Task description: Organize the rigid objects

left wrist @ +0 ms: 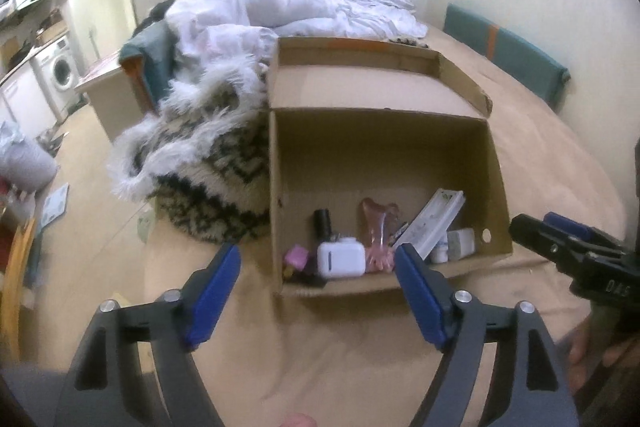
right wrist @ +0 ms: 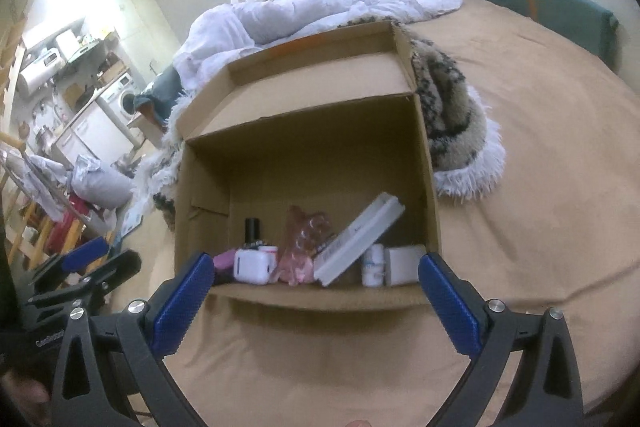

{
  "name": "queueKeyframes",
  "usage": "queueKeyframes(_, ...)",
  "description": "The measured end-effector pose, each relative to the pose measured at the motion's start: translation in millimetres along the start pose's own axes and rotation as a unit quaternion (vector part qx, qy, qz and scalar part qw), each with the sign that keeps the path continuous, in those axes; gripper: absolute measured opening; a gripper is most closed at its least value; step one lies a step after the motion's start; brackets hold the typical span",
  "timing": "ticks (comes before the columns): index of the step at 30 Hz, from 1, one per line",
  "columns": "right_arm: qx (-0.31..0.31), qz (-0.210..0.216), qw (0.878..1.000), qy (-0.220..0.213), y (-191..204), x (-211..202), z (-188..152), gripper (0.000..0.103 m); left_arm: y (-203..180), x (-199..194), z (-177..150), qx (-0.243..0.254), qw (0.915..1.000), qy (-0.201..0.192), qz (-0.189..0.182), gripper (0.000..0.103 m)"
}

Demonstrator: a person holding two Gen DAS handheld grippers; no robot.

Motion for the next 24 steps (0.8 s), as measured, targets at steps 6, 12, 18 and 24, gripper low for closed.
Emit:
queueKeyframes(6, 0.016, 0.001, 1.0, -0.01, 1, -14, -23, 0.103, 10, -17, -21, -0.026, 0.9996, -0.001, 0.011, 0.083)
queueKeyframes(12, -0.004, -0.007, 0.999, -0.035, 12, -28, -38, 0.103, 14, -33, -32, -0.038, 0.999, -0.021, 0.013, 0.092)
queueKeyframes(18, -0.012, -0.006, 0.997, -0.07, 17, -40, -41, 0.103, 15, -43, -31, -0.047, 0.9974, -0.052, 0.019, 0.097)
queueKeyframes(24, -0.005, -0.003, 0.997, -0.079, 15, -32, -35, 0.103, 23, -38, -24, -0.067, 0.9951, -0.063, 0.038, 0.097)
Point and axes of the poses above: each gripper's, at about its wrist camera, not at the fingertips, and x roughly the way its jaws point, y to its left, z to its top, the point moved 1 cm from there along x, roughly the way its jaws point, and after that the axes turned 6 degrees about x, right-handed, at the moved point
